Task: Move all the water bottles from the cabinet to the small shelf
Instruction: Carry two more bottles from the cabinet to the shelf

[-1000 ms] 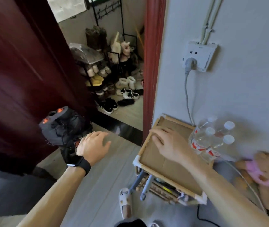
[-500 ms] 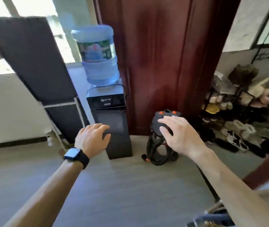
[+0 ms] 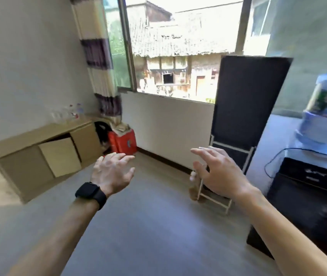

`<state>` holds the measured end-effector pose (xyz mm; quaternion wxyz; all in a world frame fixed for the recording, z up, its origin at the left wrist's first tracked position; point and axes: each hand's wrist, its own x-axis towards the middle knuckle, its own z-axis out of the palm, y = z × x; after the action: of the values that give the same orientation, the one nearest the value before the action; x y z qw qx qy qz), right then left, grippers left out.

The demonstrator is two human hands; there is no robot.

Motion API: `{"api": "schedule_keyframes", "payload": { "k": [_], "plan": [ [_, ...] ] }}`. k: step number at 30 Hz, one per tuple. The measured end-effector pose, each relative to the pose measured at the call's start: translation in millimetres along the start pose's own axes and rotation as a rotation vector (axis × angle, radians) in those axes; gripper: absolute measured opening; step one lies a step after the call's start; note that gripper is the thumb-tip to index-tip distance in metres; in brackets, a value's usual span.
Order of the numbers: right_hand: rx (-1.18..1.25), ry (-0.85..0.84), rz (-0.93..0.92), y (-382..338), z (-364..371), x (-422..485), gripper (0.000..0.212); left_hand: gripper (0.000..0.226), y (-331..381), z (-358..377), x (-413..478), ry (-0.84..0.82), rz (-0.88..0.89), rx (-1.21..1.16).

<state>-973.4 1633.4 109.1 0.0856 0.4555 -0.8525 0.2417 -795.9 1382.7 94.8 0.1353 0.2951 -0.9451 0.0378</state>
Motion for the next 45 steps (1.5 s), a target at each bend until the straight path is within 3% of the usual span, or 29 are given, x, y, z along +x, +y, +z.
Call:
{"api": "schedule_keyframes", "payload": {
  "k": [8, 15, 31, 45],
  "plan": [
    [0.073, -0.105, -0.270, -153, 103, 142, 0.045, 0.047, -191, 1, -2, -0.016, -0.298, 0.074],
    [0.119, -0.121, -0.397, -223, 189, 270, 0.045, 0.046, -308, 23, 59, -0.025, -0.422, 0.137],
    [0.096, -0.082, -0.510, -319, 341, 607, 0.043, 0.042, -549, 54, 304, 0.065, -0.546, 0.211],
    [0.059, -0.103, -0.433, -446, 539, 890, 0.046, 0.046, -837, 142, 542, 0.008, -0.498, 0.156]
  ]
}}
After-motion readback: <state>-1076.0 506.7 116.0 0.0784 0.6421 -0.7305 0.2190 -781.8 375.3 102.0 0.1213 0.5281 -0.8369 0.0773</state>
